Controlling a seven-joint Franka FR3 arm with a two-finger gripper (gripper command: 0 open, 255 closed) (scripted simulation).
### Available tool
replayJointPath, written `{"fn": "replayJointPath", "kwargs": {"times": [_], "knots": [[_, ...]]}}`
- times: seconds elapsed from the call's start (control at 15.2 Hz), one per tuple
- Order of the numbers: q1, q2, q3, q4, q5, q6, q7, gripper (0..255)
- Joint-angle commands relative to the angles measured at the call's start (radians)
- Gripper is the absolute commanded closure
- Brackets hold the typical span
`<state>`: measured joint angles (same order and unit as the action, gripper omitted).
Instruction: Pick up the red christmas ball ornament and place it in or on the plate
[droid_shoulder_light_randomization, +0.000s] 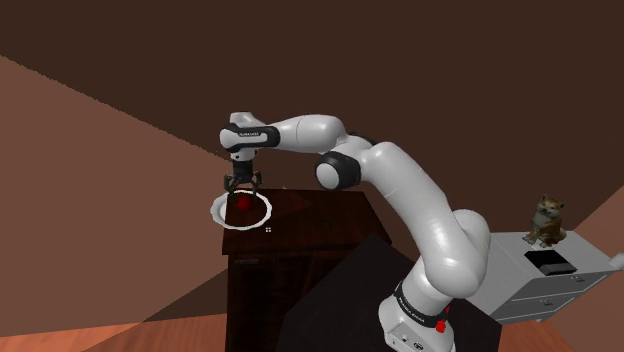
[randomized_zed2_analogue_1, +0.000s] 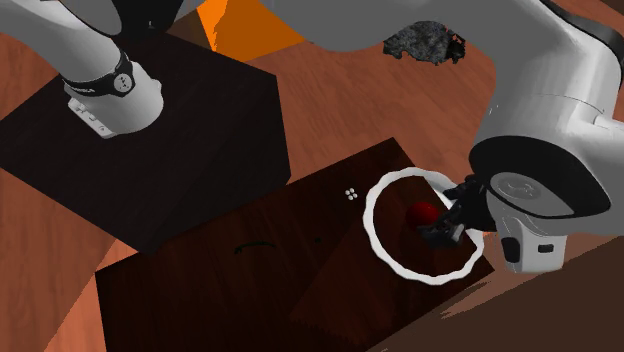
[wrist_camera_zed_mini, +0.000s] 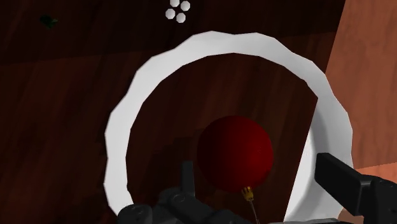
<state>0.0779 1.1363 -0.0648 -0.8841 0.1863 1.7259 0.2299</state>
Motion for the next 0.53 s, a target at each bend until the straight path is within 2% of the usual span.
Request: {"fn": "replayJointPath", "kwargs": {"times": [0.0,0.07,0.46], "knots": [[-0.007,0.007,0.0,0.074,-0.003,-0.068,0.006,0],[-0.011,0.02,0.0,0.124,-0.004,-0.104,0.01,0],[-0.011,0.021,0.0,0.125,-0.004,-0.104,0.01,0]]}}
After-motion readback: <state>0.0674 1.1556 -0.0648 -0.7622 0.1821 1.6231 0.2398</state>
